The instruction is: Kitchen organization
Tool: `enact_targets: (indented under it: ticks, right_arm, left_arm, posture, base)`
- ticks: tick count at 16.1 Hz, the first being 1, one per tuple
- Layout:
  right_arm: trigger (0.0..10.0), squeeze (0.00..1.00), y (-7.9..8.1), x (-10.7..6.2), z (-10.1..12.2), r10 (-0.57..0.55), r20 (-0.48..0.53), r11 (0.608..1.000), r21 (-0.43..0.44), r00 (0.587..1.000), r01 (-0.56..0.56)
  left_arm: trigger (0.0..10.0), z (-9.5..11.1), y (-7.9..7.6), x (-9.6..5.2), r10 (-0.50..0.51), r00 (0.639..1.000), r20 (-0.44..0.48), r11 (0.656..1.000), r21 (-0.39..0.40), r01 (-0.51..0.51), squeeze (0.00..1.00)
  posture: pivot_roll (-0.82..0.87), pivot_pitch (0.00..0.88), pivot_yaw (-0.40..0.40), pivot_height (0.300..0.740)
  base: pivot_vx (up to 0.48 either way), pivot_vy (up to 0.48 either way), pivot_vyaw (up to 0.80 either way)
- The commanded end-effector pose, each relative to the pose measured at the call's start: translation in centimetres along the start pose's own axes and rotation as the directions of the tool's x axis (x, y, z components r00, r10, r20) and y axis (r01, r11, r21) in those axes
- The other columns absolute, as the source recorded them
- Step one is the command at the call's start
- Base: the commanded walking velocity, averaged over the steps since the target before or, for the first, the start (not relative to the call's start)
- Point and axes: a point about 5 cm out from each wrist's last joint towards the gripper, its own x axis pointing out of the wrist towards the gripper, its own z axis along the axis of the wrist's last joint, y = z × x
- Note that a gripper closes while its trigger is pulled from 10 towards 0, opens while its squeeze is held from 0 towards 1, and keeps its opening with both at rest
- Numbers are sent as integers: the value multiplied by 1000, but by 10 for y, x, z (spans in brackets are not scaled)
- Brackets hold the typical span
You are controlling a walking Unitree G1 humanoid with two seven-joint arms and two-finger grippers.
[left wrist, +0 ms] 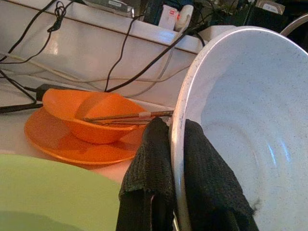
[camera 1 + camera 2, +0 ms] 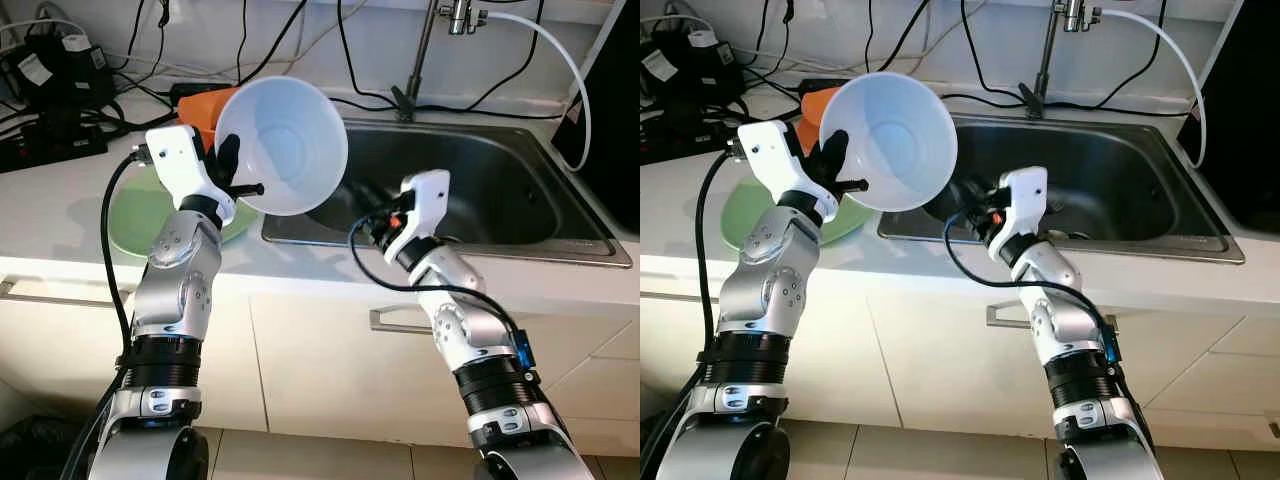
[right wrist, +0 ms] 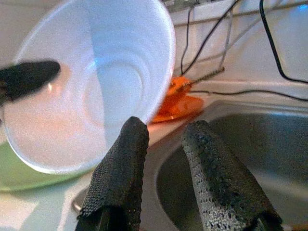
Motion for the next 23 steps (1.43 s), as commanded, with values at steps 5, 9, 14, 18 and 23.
enact_targets:
  ticks: [5,9,14,18,23]
  right_arm:
    - [10000,0,2,1,8,24,15,997,67,1000,-25]
    - [10000,0,4,2,7,29,16,997,76,999,-31]
    - [10000,0,5,2,6,26,5,996,89,1000,-26]
    - [10000,0,5,2,5,11,2,995,95,1000,-12]
    - [10000,0,1,4,6,-31,8,994,106,999,30]
  left_arm:
    - [10000,11,-8,0,-37,997,66,999,16,36,0]
    - [10000,7,-13,-1,-58,997,56,998,14,57,0]
    - [10000,6,-20,-3,-86,995,54,996,0,86,0]
    - [10000,4,-27,-5,-120,992,47,993,-9,120,0]
    - [10000,-2,-36,-9,-196,980,28,981,12,196,0]
  posture:
    - [98,0,-1,740]
    - [100,0,-1,740]
    - [103,0,-2,740]
    - [104,1,-2,740]
    - [105,7,-2,740]
  base:
    - [0,0,0]
    - [0,0,0]
    - [0,0,0]
    - [0,0,0]
    - [0,0,0]
